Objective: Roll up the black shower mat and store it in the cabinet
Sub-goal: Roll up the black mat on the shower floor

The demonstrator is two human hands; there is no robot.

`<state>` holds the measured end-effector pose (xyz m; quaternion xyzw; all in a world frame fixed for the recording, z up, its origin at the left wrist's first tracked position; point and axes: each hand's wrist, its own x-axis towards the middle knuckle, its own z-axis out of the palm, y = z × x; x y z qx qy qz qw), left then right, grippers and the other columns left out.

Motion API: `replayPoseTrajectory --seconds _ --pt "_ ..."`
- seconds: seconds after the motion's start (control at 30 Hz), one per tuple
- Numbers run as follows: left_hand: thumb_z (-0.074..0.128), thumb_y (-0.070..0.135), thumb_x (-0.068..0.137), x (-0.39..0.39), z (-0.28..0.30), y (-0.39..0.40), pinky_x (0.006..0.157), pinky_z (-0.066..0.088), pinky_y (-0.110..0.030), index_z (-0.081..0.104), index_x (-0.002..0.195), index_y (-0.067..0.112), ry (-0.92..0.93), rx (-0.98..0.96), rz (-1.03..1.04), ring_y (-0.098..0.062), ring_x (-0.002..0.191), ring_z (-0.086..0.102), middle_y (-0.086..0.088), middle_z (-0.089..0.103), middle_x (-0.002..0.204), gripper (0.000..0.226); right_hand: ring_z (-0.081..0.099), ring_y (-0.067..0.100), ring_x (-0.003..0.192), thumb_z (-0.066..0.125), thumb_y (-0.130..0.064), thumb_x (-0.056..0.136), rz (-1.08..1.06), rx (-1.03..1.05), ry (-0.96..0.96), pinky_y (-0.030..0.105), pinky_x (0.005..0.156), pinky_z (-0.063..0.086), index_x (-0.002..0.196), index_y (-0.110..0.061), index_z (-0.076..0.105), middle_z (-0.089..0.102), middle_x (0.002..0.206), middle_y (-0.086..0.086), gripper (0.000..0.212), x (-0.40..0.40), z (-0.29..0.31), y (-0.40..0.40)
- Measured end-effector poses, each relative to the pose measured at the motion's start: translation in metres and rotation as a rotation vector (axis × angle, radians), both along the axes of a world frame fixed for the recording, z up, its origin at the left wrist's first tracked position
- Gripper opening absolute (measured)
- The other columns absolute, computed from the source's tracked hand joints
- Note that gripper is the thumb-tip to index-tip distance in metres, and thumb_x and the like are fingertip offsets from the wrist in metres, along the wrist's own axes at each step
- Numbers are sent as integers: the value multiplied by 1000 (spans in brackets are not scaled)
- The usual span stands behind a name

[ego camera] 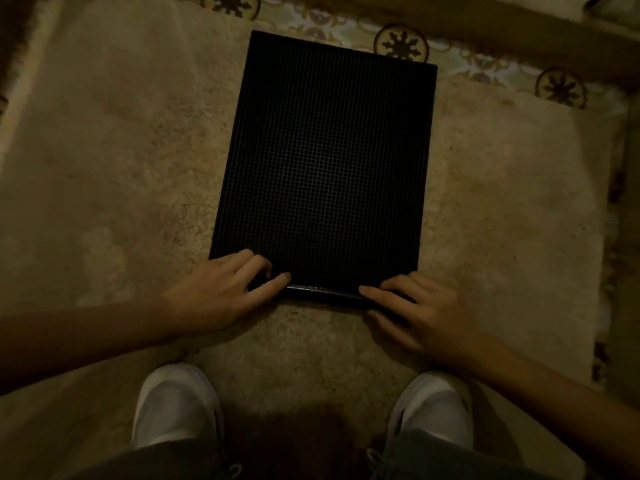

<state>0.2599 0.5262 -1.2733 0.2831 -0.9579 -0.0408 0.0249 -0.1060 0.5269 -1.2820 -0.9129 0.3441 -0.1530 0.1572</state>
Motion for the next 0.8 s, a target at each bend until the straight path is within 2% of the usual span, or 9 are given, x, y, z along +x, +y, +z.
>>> replayPoseTrajectory --seconds 0.07,0.2,0.3,0.4,0.57,0.67,0.8 --pt "41 10 91 1 -3 -3 54 53 -37 39 137 3 7 -2 -18 -32 76 60 -24 64 101 46 58 18 88 64 -33 100 23 84 -5 29 72 48 137 -22 60 62 112 1 39 -3 1 -6" --pt "38 14 93 4 -3 -18 46 50 -34 39 138 5 19 22 -72 -30 72 59 -22 63 99 45 56 16 87 55 -38 103 38 167 18 36 64 50 143 -29 52 58 111 1 41 -7 1 -18" --pt "37 21 93 4 2 -27 41 47 -31 37 141 17 47 86 -89 -28 70 57 -19 49 103 48 53 14 82 49 -40 106 24 164 35 36 60 49 143 -30 52 55 107 0 39 -7 5 -23" --pt "41 21 95 6 7 -37 42 48 -33 35 145 30 80 173 -74 -24 74 55 -12 41 105 51 57 14 81 51 -40 105 4 146 41 38 65 46 142 -32 54 60 104 -3 38 -8 10 -26" --pt "45 46 100 6 7 -41 55 53 -38 37 148 27 148 289 -30 -21 88 53 -9 55 106 51 57 16 79 61 -33 100 -51 225 -58 38 67 44 127 -28 68 62 94 -1 28 -5 11 -34" --pt "49 48 98 8 5 -41 71 45 -39 43 146 29 154 246 -2 -23 94 50 -5 58 107 51 57 18 84 62 -28 99 -68 259 -109 38 69 47 124 -22 71 61 99 3 27 -1 9 -31" --pt "56 45 95 3 7 -57 69 44 -33 51 142 28 232 400 52 -16 86 46 -4 52 102 49 56 15 86 56 -28 101 -121 301 -160 34 69 49 123 -18 71 60 100 2 29 1 8 -35"
